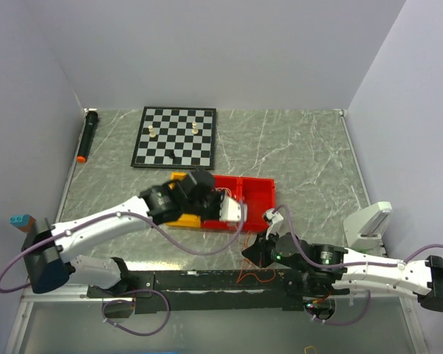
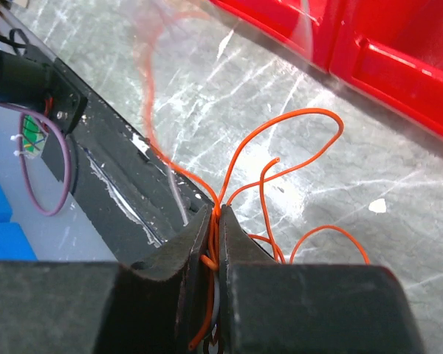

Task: Untangle the cables

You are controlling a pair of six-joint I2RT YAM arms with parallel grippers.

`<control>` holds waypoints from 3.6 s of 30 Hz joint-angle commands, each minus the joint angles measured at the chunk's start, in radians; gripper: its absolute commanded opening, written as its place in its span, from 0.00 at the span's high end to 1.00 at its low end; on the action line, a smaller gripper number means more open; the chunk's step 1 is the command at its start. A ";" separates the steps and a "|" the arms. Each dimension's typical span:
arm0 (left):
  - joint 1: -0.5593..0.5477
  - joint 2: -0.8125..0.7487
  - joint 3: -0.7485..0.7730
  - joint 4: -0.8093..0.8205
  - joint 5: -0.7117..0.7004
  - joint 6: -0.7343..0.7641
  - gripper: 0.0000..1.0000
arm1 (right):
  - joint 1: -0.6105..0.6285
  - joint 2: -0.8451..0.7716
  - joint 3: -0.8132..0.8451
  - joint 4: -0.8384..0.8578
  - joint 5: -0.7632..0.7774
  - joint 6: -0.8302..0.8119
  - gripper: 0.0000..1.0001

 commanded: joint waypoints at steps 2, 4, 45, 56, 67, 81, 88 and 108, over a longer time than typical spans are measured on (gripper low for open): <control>0.100 -0.071 0.266 -0.161 -0.020 0.114 0.99 | 0.009 0.043 -0.001 0.015 -0.004 0.030 0.89; 0.123 -0.079 0.329 -0.184 -0.023 0.098 0.99 | 0.007 0.072 -0.003 0.032 -0.007 0.030 0.89; 0.206 -0.139 0.540 0.187 -0.204 -0.275 0.99 | 0.009 0.100 0.000 0.056 0.004 0.076 0.73; 0.206 -0.110 0.316 0.227 -0.156 -0.280 0.99 | 0.009 0.096 -0.004 0.066 0.001 0.067 0.81; 0.201 -0.045 0.181 0.311 -0.165 -0.249 0.99 | 0.007 0.047 -0.023 0.040 0.025 0.073 0.83; 0.192 -0.021 0.038 0.389 -0.223 -0.211 0.99 | 0.007 0.032 -0.032 0.037 0.030 0.061 0.85; 0.192 -0.034 -0.043 0.403 -0.340 -0.218 0.99 | 0.009 0.011 -0.026 0.012 0.034 0.053 0.85; 0.093 0.004 -0.117 0.354 -0.253 -0.042 0.89 | 0.007 0.024 0.000 -0.022 0.057 0.079 0.83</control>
